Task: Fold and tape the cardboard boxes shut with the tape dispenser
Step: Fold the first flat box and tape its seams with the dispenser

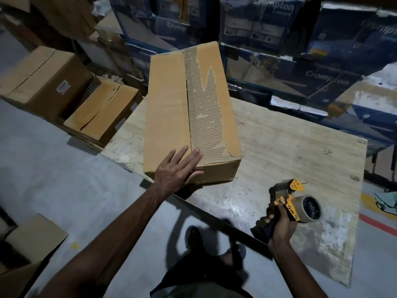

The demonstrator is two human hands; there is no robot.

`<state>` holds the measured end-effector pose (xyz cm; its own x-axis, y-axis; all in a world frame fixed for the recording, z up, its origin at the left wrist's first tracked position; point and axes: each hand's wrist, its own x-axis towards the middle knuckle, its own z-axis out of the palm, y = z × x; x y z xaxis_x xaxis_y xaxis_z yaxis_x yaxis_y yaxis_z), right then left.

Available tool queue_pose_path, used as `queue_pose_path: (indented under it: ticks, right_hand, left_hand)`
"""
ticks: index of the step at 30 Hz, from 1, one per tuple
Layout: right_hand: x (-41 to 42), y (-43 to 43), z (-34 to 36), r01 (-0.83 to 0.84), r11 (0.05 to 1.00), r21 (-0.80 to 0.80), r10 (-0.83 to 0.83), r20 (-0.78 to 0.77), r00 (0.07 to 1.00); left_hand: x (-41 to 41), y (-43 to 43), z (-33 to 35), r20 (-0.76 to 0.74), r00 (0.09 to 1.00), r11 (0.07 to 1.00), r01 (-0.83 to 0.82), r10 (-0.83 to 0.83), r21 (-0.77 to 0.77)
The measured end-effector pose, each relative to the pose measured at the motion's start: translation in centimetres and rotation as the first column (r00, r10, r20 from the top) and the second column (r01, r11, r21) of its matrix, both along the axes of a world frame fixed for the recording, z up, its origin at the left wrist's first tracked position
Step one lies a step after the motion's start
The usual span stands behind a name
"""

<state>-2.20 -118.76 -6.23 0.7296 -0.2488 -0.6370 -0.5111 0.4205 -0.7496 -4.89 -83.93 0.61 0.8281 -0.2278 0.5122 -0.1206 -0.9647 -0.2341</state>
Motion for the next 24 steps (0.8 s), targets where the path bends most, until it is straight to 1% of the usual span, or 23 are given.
queue_pose_path:
  ticks: [1,3,6,9,12,13,15,16,17,18,19,20,21,22,23,24]
  right_hand:
    - [-0.3,0.4,0.9,0.006,1.000,0.020,-0.007,0.021,1.000]
    - [-1.0,1.3,3.0,-0.032,0.999,0.027,0.030,0.086,0.996]
    - [-2.1,2.4,5.8,-0.151,0.989,-0.005,0.148,0.232,0.961]
    - [-3.2,3.8,9.2,-0.301,0.951,-0.071,0.306,0.359,0.882]
    - [-4.1,6.0,11.9,-0.406,0.912,-0.055,0.387,0.442,0.809]
    - [-4.3,6.8,12.5,-0.441,0.895,-0.061,0.417,0.462,0.783]
    - [-4.7,8.4,13.9,-0.502,0.856,-0.124,0.492,0.492,0.718]
    - [-5.0,9.3,14.6,-0.530,0.830,-0.175,0.539,0.496,0.681]
    - [-5.3,10.2,15.1,-0.552,0.801,-0.231,0.584,0.502,0.638]
    - [-5.5,11.2,15.5,-0.564,0.773,-0.291,0.626,0.494,0.603]
    - [-5.7,12.1,15.7,-0.571,0.738,-0.359,0.671,0.477,0.568]
    - [-5.9,13.0,15.9,-0.576,0.693,-0.433,0.720,0.458,0.522]
    - [-6.1,13.9,16.0,-0.574,0.641,-0.510,0.767,0.435,0.471]
    - [-6.3,14.6,16.1,-0.568,0.589,-0.574,0.808,0.408,0.425]
    - [-6.5,15.3,16.3,-0.557,0.541,-0.630,0.841,0.384,0.382]
    - [-6.6,15.8,16.4,-0.538,0.490,-0.686,0.871,0.357,0.338]
  left_hand:
    - [0.0,0.2,-0.2,-0.010,1.000,1.000,0.007,-0.007,0.009]
    - [-0.1,0.7,-0.5,-0.047,0.999,0.999,0.022,-0.020,0.036]
    - [-0.3,0.8,-0.8,-0.080,0.997,0.998,0.005,0.000,0.059]
    - [-0.5,2.0,-1.0,-0.112,0.992,0.994,0.072,-0.062,0.087]
    - [-1.4,6.3,-0.8,-0.151,0.977,0.984,0.160,-0.148,0.072]
    - [-1.7,8.0,-0.5,-0.191,0.969,0.982,0.173,-0.156,0.077]
    - [-1.9,10.5,0.3,-0.296,0.945,0.983,0.167,-0.136,0.081]
    - [-2.1,11.1,0.8,-0.335,0.933,0.987,0.154,-0.130,0.047]
    - [-2.5,11.2,1.4,-0.352,0.926,0.991,0.129,-0.134,-0.038]
    - [-3.1,10.7,1.8,-0.337,0.929,0.976,0.089,-0.153,-0.199]
    - [-4.0,9.9,2.4,-0.273,0.949,0.909,0.030,-0.157,-0.417]
    - [-4.8,8.9,3.1,-0.165,0.981,0.771,-0.027,-0.101,-0.637]
    - [-5.7,7.8,3.9,-0.088,0.996,0.565,-0.086,0.023,-0.821]
    - [-6.7,6.9,5.0,-0.107,0.982,0.294,-0.148,0.153,-0.944]
    - [-7.6,6.2,6.4,-0.194,0.956,-0.004,-0.198,0.218,-0.980]
    - [-8.5,5.9,7.8,-0.301,0.934,-0.261,-0.247,0.191,-0.933]
